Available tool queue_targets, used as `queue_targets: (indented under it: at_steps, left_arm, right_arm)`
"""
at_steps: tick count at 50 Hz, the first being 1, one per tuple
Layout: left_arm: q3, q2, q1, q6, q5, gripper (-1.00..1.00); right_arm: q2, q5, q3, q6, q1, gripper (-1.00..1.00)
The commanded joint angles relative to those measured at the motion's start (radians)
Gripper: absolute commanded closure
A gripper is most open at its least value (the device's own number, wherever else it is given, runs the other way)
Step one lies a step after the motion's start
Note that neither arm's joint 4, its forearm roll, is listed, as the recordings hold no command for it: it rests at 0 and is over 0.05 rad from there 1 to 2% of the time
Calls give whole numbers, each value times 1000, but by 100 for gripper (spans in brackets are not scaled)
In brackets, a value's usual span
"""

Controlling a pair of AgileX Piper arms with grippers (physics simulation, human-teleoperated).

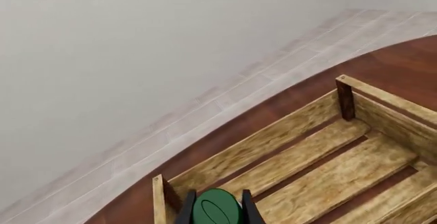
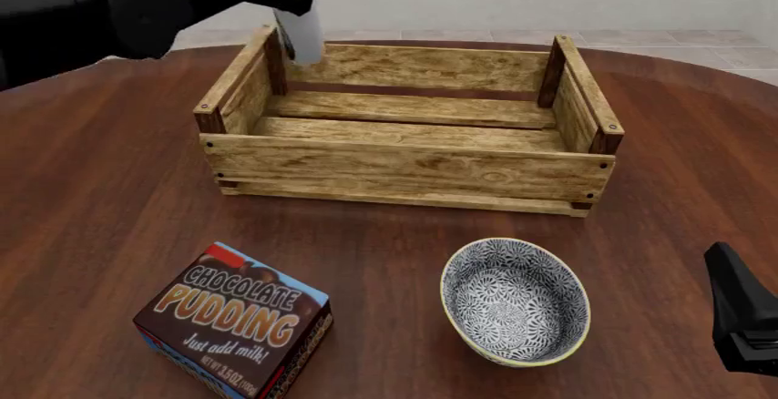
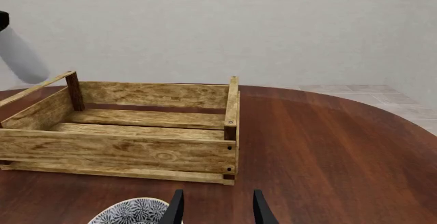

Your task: Pick up the salad dressing and put it in the tray.

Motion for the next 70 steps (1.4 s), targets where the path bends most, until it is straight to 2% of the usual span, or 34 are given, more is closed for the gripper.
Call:
queue_targets:
  at_steps: [1,16,17,18,38,70]
  left_arm:
    - [-88,114,-49,10,-34,100]
    - [-139,257,-91,21,-97,100]
    - [-125,265,-97,65,-123,100]
    - [-117,263,-99,67,-140,100]
    - [-143,417,-131,81,-250,100]
    - [-321,636,-106,26,-218,100]
  right_arm:
    - [0,0,0,0,0,-100]
    - [0,0,0,0,0,-100]
    - [0,0,0,0,0,-100]
    - [0,0,0,0,0,-100]
    - [0,0,0,0,0,-100]
    - [0,0,0,0,0,-100]
